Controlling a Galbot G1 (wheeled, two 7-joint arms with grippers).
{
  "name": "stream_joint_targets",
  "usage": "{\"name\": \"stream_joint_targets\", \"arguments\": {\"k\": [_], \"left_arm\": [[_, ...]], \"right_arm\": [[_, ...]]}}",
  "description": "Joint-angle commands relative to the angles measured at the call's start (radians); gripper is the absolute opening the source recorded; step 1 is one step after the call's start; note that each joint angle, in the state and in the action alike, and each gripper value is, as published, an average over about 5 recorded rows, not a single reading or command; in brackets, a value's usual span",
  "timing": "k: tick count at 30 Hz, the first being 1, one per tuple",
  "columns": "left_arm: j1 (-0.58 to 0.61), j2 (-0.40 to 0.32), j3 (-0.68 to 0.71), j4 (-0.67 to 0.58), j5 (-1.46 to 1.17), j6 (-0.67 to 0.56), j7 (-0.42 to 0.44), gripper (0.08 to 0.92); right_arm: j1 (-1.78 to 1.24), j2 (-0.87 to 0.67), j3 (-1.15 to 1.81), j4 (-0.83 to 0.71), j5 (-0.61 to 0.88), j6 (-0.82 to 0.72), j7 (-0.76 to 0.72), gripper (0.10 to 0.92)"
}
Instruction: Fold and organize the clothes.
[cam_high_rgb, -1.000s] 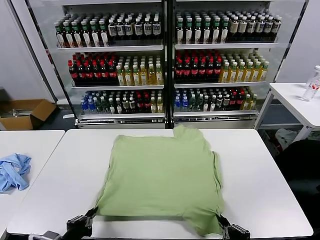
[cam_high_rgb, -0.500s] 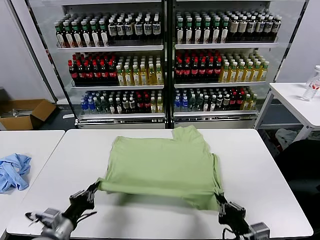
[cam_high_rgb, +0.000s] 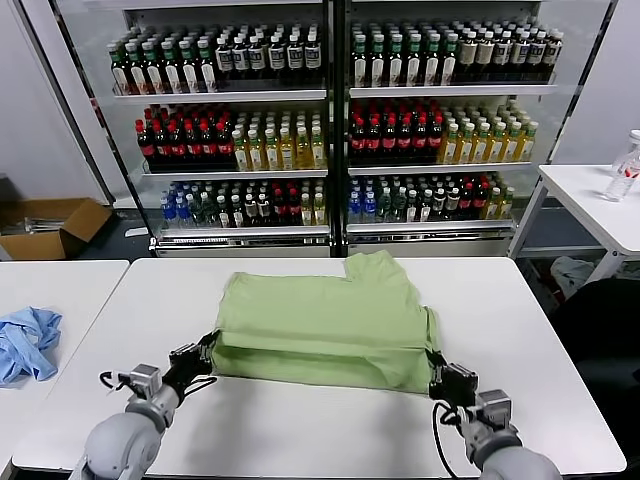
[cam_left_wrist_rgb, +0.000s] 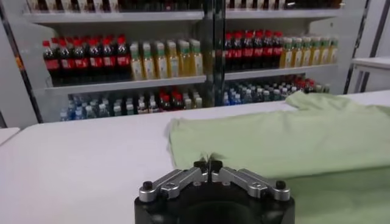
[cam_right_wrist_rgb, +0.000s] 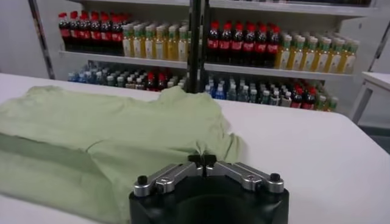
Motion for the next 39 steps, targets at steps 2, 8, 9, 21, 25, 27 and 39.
{"name": "stream_joint_targets", "arguments": {"k": [2, 8, 9, 21, 25, 27, 39], "left_arm": [[-0.143, -0.024, 0.072, 0.217, 0.06, 0.001, -0.026, 0.117], [-0.118, 0.0, 0.025, 0.166, 0.007, -0.027, -0.019, 0.279], [-0.105, 0.01, 0.013, 0.142, -0.009, -0.029, -0.019, 0.314], [0.118, 0.065, -0.077, -0.119, -0.171, 0.017, 0.008, 0.66], [0.142, 0.035, -0.052, -0.115, -0.078, 0.062, -0.011, 0.768], [0.138, 0.021, -0.047, -0.087, -0.041, 0.073, -0.027, 0.804], [0.073, 0.004, -0.048, 0.012, -0.067, 0.079, -0.028, 0.768]], "right_arm": [[0.095, 0.025, -0.056, -0.133, -0.003, -0.018, 0.025, 0.208], [0.023, 0.013, -0.011, -0.044, -0.002, -0.017, 0.027, 0.364], [0.001, 0.009, 0.0, -0.02, -0.001, -0.018, 0.027, 0.399], [-0.174, 0.04, 0.037, 0.063, -0.02, 0.007, 0.038, 0.743], [-0.13, 0.052, 0.02, 0.0, -0.055, 0.017, 0.008, 0.813], [-0.109, 0.053, 0.013, -0.018, -0.064, 0.022, 0.008, 0.82], [-0.053, 0.041, -0.012, -0.069, 0.001, 0.026, 0.007, 0.689]]}}
